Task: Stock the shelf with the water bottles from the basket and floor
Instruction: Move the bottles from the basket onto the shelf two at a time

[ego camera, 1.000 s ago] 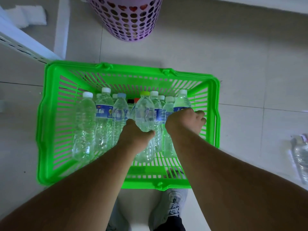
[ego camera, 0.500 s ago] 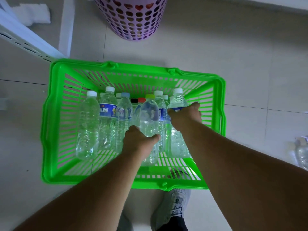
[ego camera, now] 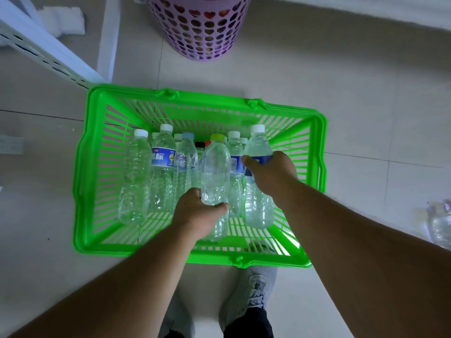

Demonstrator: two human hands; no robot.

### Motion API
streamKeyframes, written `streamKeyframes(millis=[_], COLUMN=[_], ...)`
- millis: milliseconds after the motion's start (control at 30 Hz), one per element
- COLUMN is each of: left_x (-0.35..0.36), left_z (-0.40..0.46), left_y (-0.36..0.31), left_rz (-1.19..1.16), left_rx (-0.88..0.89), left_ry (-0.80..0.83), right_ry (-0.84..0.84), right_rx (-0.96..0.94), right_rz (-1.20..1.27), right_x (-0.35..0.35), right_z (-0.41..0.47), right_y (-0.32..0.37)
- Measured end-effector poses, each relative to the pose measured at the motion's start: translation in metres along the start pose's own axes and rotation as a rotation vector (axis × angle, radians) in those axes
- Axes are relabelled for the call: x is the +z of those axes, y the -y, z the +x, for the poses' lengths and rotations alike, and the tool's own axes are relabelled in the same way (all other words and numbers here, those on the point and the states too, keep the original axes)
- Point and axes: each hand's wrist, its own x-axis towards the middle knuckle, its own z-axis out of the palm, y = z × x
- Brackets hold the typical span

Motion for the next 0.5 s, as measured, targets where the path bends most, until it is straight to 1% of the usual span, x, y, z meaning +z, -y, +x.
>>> streamKeyframes(millis=[133,233,333,400,500], left_x=[-0.040,-0.081,-0.125,-0.156,-0.204], left_z=[-0.039,-0.083,-0.135,-0.175,-0.244], left_y=[-0.008,-0.025,-0.044,-0.056,-0.074], left_rz=[-0.078,-0.084,-0.092,-0.113,-0.125], left_rx=[0.075,0.164,0.246,0.300,0.388], left_ry=[-0.023,-0.068,-0.074,-0.110,-0.133], right_ry=[0.007,0.025,0.003,-0.015,-0.040], right_rx=[-0.075,-0.136,-0.196,-0.233,-0.327], right_rz=[0.100,0.135,0.174,0.205,0.242], right_x=[-0.029,-0.061,-0.100,-0.126,-0.166], right_z=[-0.042,-0.085,-0.137,-0.177,-0.242], right_y=[0.022,0.051,0.086,0.110,0.142])
